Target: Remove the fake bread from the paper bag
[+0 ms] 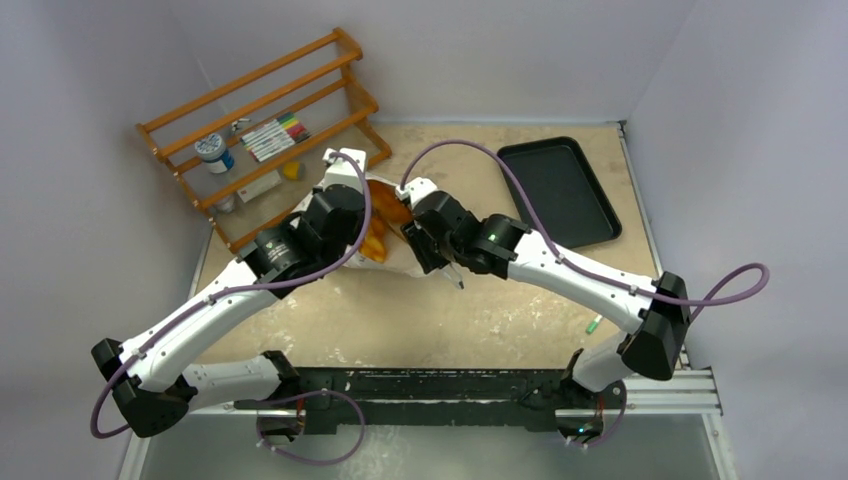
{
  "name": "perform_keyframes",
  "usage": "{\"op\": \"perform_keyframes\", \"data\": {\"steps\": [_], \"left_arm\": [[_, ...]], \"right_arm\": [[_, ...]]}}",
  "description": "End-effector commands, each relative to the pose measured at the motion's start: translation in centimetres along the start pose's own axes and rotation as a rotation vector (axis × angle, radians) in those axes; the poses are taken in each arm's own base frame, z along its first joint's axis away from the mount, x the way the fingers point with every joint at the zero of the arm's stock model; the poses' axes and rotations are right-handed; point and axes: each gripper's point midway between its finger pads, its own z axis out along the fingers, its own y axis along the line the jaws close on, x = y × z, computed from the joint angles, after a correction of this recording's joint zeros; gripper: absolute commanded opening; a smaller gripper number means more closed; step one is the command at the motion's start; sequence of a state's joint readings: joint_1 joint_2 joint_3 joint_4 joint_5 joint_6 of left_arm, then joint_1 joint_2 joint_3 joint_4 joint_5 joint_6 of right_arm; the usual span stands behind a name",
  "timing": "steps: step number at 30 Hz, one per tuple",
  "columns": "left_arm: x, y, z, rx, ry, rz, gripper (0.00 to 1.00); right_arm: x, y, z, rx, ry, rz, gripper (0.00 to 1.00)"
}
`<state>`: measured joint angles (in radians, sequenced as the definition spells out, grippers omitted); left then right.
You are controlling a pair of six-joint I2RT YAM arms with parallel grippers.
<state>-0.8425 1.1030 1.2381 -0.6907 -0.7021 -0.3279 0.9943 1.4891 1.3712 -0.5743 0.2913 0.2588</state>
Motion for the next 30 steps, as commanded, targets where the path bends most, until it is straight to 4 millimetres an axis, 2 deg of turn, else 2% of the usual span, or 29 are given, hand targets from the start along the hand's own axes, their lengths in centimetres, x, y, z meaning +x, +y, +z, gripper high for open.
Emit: {"op": "perform_keyframes", "data": {"steps": [1,5,9,12,20,25,30], "left_arm": [[-3.3,0.4,-1.0,0.005,-0.081,-0.049,0.00],[-3.0,0.5,-0.5,-0.024,-0.067,-0.034,0.00],[-2.8,0.3,0.4,-0.055,-0.059,-0.024,0.00],[-2.1,-0.4,1.4,-0.062,-0.035,-0.010,0.00],[1.5,-2.6,3.7,-0.039,0.039,-0.002,0.00],[2.5,-3.7,4.7,-0.045,0.053,0.000,0.00],[3.3,-4.3,6.2,-0.087,0.069,0.023,0.00]], "right_arm": [[-3.8,0.5,-0.9,-0.039,-0.104,-0.001,0.21],[-4.3,0.5,-1.8,-0.046,-0.121,0.012,0.00],[-4.9,-0.5,-2.9,-0.008,-0.160,0.030,0.00],[-4.5,-0.5,-3.9,-0.019,-0.162,0.043,0.00],[-2.4,-0.9,-6.7,-0.018,-0.180,0.083,0.00],[-1.0,-0.7,-8.2,-0.027,-0.184,0.096,0.00],[-1.0,-0.3,-10.8,-0.049,-0.230,0.116,0.00]]}}
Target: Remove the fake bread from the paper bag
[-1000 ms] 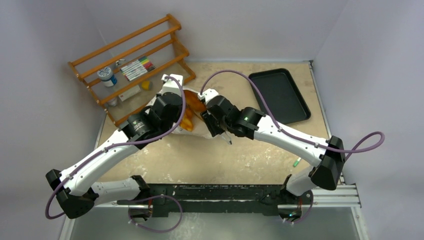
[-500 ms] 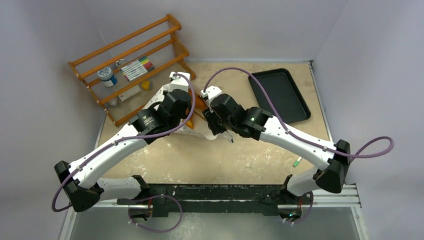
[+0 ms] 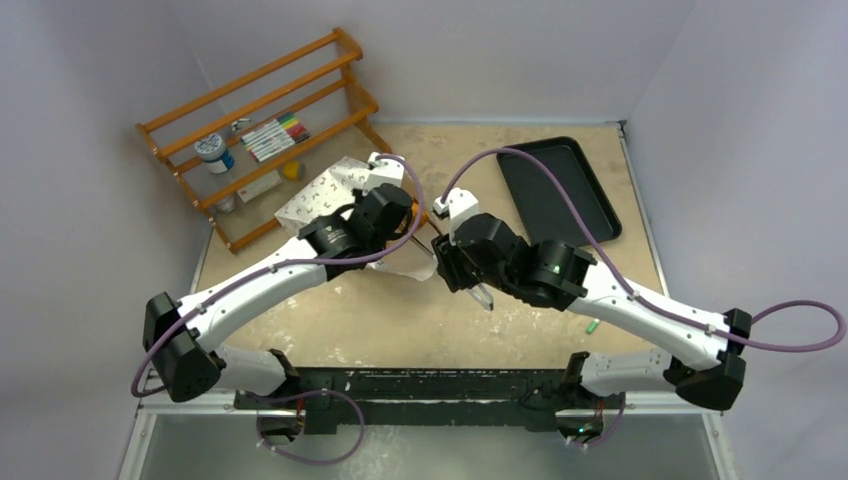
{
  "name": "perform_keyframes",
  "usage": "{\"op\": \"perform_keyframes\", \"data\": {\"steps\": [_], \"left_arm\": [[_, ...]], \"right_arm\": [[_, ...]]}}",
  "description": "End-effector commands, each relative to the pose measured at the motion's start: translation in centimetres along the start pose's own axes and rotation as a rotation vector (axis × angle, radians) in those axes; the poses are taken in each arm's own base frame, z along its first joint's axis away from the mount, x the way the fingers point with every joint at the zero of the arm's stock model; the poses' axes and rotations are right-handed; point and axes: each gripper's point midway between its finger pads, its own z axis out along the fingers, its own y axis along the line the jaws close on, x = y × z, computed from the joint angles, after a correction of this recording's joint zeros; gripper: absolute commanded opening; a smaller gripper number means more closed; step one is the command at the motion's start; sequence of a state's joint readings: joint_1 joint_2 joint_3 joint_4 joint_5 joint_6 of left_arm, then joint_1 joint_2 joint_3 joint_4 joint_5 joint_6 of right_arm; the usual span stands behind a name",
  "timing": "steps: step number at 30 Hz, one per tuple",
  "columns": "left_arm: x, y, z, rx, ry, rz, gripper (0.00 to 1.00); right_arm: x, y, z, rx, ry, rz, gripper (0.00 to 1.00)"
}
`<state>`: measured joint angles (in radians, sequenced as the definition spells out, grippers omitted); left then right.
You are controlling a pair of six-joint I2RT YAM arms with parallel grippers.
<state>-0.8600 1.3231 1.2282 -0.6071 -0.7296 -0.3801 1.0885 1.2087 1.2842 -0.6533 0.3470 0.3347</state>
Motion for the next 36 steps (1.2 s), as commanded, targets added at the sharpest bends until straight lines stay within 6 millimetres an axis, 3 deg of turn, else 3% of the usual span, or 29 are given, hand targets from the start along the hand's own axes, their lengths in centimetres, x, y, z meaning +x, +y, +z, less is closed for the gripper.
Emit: {"op": "perform_keyframes", "data": {"steps": [1,6,15,36], "left_arm": [[-0.2,-0.5,1.4,-0.050,-0.022,-0.030,0.00],[-0.1,-0.5,2.0,-0.085,-0.019,-0.042,0.00],[-0.3,0.2,1.9,-0.138,-0.037,-0.105,0.00],[0.7,1.4,1.9,-0.197,-0.038,-0.121,0.00]], "right_arm": [[-2.2,0.1,-3.1,-0.003,-0.119,0.066,0.00],[-2.5,0.1,-5.0,-0.013,-0.151,0.087,0.00],[-2.8,-1.5,-7.4,0.031,-0.201,0.156,0.00],[-8.7,-3.6,-14.3,-0.015,-0.442,0.332,0.00]]}}
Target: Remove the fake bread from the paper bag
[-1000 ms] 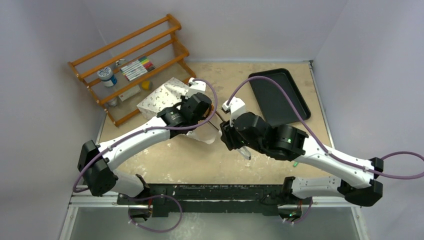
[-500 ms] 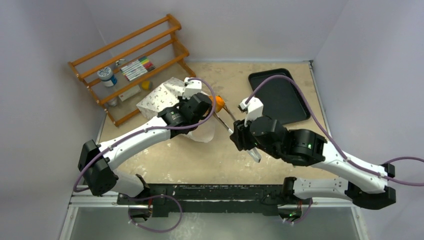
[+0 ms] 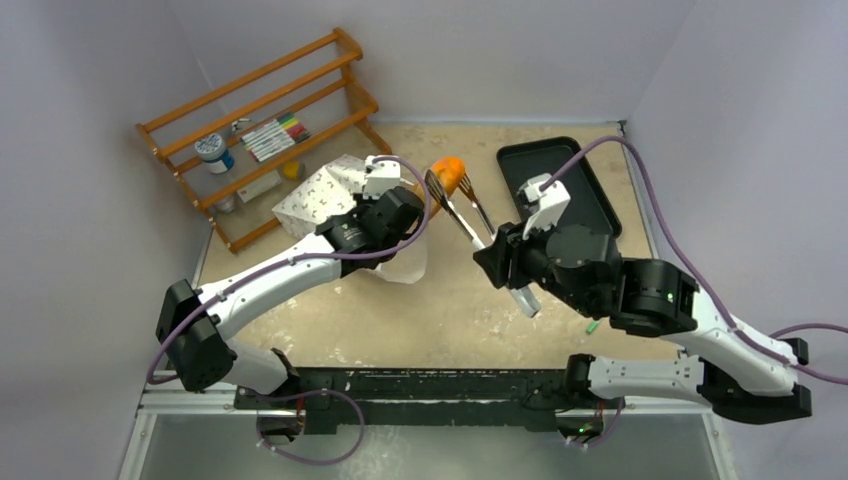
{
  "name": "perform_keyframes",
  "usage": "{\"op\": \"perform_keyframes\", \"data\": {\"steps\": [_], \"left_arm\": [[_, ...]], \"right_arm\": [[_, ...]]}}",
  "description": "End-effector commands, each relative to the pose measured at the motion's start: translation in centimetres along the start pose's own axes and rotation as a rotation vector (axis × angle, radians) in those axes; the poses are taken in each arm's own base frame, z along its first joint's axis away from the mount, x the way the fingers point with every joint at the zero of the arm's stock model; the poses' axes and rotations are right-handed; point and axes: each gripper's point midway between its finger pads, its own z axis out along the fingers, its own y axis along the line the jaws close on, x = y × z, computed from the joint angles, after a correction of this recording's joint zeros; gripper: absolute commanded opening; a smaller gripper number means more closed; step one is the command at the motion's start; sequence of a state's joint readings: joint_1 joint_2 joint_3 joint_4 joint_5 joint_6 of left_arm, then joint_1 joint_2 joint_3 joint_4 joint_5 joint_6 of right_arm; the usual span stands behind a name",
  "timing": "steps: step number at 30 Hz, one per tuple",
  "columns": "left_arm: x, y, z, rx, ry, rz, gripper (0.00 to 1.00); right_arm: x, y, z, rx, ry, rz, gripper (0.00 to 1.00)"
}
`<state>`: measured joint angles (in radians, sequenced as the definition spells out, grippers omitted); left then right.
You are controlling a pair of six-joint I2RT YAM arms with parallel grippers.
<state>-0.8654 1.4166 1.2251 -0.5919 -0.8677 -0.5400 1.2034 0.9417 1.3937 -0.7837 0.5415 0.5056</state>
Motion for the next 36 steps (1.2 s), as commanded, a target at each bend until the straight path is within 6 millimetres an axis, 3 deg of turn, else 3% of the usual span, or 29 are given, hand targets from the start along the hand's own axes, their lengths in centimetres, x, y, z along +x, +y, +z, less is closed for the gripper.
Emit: {"op": "perform_keyframes", "data": {"steps": [1,11,17,29,33,36], "left_arm": [[-0.6,1.3,-0.1,-0.051,-0.034,-0.023,0.00],[-0.2,1.4,-0.1,-0.047,-0.026,-0.020,0.00],[-0.2,1.6,-0.4,-0.037,-0.026,-0.028,0.00],[-1.6,1.9,-2.1,0.042,-0.049,-0.078,0.00],[-2.0,2.0,-2.9,0.081,-0.053,-0.093,0.00],[-2.3,2.3,-3.6,0.103,-0.060,-0.098,0.00]], "right_arm": [[-5.4,-0.1,-2.2,-0.013,-0.182,0.120,0.00],[-8.0,0.1,-3.5,-0.037,-0.251,0.161,0.00],[-8.9,-0.3,-3.2,0.003,-0.286,0.173,0.00],[-8.4,-1.1,0.5,0.184,-0.302,0.155,0.00],[-8.7,-1.5,2.5,0.262,-0.321,0.150,0.00],[-9.0,-3.1,4.9,0.314,-0.318,0.159,0.00]]}}
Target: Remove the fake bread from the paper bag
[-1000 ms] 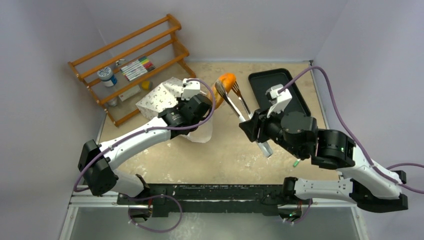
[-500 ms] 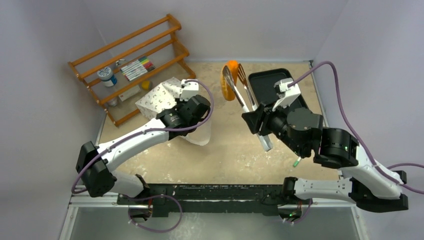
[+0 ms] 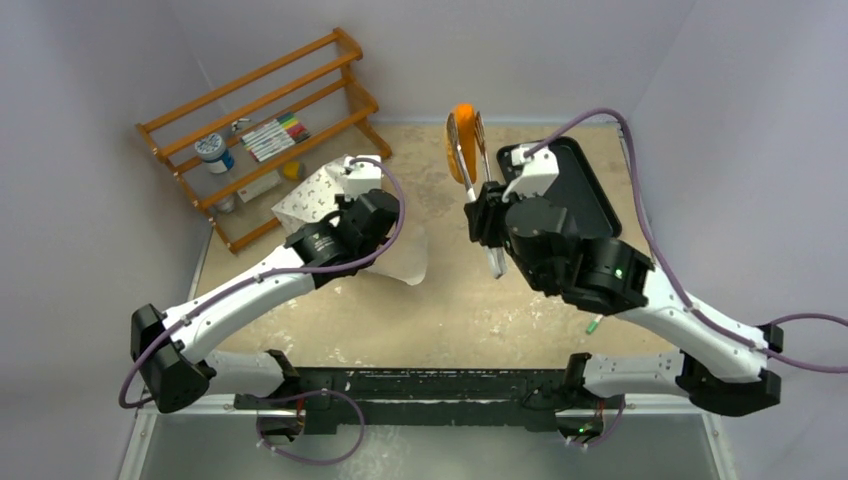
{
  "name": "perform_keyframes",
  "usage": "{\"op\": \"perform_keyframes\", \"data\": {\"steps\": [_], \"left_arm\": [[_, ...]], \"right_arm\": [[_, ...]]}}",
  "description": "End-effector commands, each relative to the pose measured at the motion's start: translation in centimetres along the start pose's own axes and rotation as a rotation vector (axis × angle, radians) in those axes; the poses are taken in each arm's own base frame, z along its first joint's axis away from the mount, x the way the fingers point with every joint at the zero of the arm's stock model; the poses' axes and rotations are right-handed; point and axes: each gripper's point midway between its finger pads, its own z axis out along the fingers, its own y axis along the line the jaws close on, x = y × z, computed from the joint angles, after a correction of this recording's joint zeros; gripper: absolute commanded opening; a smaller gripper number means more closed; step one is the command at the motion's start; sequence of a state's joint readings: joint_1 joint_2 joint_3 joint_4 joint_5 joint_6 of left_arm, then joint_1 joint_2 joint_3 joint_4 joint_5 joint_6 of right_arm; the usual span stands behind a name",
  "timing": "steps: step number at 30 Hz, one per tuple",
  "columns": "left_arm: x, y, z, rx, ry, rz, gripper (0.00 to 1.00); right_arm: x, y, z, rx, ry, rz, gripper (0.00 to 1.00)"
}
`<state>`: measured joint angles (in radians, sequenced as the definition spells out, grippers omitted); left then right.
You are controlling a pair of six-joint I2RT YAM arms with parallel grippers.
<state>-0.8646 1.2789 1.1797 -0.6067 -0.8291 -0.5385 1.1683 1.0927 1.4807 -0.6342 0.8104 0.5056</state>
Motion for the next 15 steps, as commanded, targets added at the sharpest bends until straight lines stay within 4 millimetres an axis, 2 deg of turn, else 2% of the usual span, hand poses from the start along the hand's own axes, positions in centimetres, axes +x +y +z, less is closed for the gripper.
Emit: {"op": "perform_keyframes", "data": {"steps": [1,6,9,12,15], "left_arm": [[-1.6,0.5,-1.5,0.053,-0.037,-0.044,0.00],[-2.4,0.7,-2.7,0.101,-0.044,-0.054,0.00],[-2.9,0.6,-3.3,0.129,-0.045,-0.057,0.00],[-3.3,0.5,-3.8,0.154,-0.045,-0.060,0.00],[-3.5,0.4,-4.0,0.169,-0.045,-0.058,0.00]], "right_arm": [[-3.0,-1.5,3.5,0.094,-0.117,0.101,0.00],[-3.0,-3.9,9.6,0.151,-0.115,0.111,0.00],[-3.1,-6.3,13.3,0.207,-0.124,0.123,0.00],[-3.4,-9.4,16.1,0.254,-0.139,0.149,0.00],[-3.5,-12.3,18.0,0.280,-0.158,0.194,0.00]]}}
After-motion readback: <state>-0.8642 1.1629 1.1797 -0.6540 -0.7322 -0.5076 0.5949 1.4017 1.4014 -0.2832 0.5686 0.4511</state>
